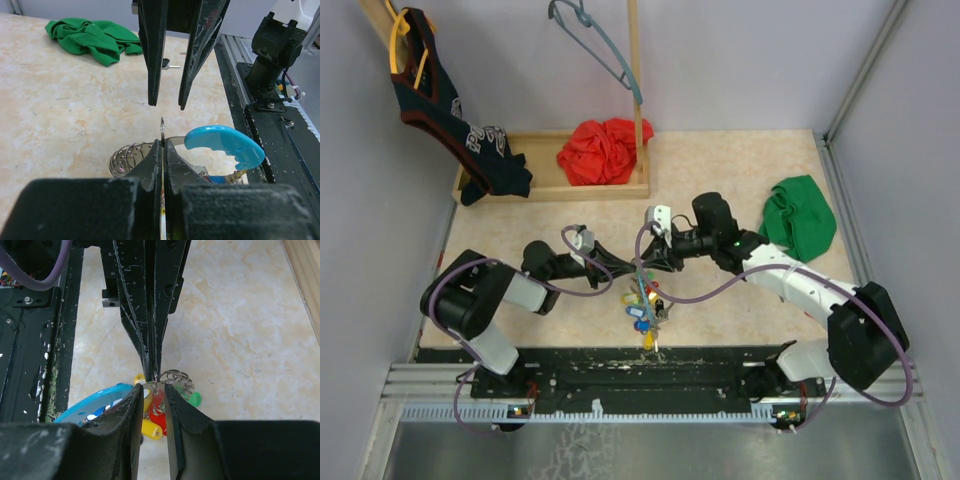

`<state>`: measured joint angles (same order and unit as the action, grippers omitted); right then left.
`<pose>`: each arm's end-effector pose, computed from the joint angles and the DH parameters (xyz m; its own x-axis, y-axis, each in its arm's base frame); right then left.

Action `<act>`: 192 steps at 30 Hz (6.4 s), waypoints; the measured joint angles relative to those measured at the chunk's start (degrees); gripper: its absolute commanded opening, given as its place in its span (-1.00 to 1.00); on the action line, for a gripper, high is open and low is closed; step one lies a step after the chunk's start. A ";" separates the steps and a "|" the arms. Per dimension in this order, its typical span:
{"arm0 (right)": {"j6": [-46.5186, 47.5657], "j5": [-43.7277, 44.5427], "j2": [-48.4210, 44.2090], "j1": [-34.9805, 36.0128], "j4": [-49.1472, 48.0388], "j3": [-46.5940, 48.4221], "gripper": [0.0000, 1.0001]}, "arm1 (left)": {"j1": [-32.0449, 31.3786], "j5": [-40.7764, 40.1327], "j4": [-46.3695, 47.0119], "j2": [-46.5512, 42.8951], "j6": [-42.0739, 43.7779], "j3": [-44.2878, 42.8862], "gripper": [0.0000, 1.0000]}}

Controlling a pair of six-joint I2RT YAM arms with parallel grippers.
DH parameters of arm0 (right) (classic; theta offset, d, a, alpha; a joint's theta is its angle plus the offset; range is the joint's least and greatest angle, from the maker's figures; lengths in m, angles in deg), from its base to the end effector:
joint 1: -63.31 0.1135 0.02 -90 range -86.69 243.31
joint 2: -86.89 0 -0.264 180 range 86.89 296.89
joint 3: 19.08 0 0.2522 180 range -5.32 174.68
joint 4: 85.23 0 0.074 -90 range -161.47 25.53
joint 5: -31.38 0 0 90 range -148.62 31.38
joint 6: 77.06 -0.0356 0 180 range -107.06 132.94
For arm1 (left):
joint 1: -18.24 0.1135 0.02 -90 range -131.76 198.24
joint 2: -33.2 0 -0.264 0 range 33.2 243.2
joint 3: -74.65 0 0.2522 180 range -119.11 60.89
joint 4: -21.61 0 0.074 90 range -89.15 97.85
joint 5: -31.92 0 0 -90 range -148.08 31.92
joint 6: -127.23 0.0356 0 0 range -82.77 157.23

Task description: Put the keys on the keyring

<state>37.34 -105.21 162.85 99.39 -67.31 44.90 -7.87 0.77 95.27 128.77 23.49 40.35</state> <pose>0.2175 0.1905 0.2682 0.0106 -0.3436 -0.9391 -0.9985 0.0468 -0.0283 0.2175 -0.1405 0.1749 -0.0452 -0.1147 -0.9924 0.9960 0.0714 -0.0536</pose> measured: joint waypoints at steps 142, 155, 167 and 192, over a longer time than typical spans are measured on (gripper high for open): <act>-47.82 57.90 12.07 -6.36 28.65 5.95 -0.22 | 1.88 -18.32 -17.22 -18.78 10.71 1.75 -1.00; -52.06 66.03 19.06 -2.23 28.33 6.23 -0.43 | 1.88 -18.29 -18.43 -18.78 10.82 1.73 -1.00; -54.80 72.30 22.45 -0.17 28.44 8.09 -0.66 | 1.88 -18.29 -18.53 -18.78 10.84 1.70 -1.00; -61.13 79.91 24.04 1.29 32.33 10.97 -0.28 | 1.88 -18.29 -19.78 -18.75 10.82 1.46 -1.00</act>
<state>-23.79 -25.30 186.89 100.68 -34.98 55.87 -5.99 -17.53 75.49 110.02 34.31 41.82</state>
